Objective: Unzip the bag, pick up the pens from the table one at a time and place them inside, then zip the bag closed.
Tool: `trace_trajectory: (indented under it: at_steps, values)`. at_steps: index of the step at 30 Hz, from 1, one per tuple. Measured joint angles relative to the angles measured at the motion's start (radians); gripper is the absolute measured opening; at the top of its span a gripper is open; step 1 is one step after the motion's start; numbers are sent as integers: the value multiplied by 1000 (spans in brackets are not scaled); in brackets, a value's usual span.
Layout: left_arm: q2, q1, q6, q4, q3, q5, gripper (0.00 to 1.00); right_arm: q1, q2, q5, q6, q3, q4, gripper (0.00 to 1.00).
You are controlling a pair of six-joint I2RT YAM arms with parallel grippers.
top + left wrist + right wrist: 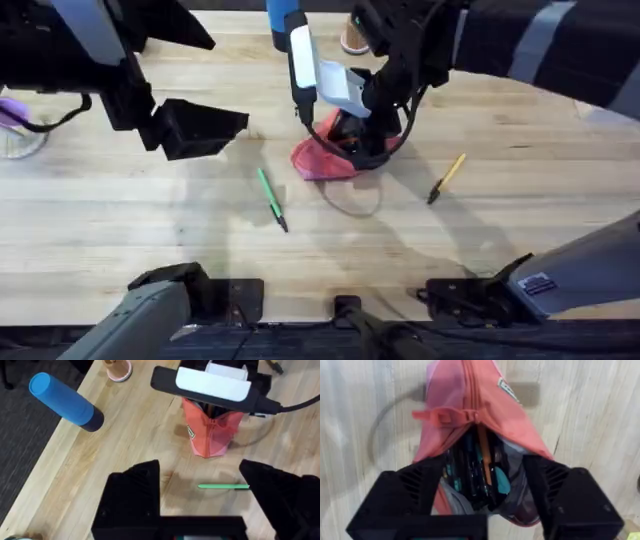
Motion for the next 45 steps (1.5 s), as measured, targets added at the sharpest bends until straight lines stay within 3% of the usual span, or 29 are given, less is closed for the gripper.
trace_trajectory:
  at_steps: [2,8,13,25,38,40,41,45]
  values:
    - [0,0,0,0,0,0,994,0,2,0,-2,0,-5,993]
    - [0,0,0,0,0,0,994,2,2,12,6,0,-12,997]
    - [0,0,0,0,0,0,994,14,-23,46,103,0,-42,997]
    - [0,0,0,2,0,0,993,14,-253,57,389,0,-191,997]
    - [0,0,0,1,0,0,994,14,-322,243,1158,0,-257,997]
    - [0,0,0,2,0,0,994,14,-324,279,1291,0,-291,997]
    - [0,0,0,1,0,0,993,14,-324,339,1462,0,-357,997]
    - [0,0,0,1,0,0,993,4,-324,400,1630,0,-429,996]
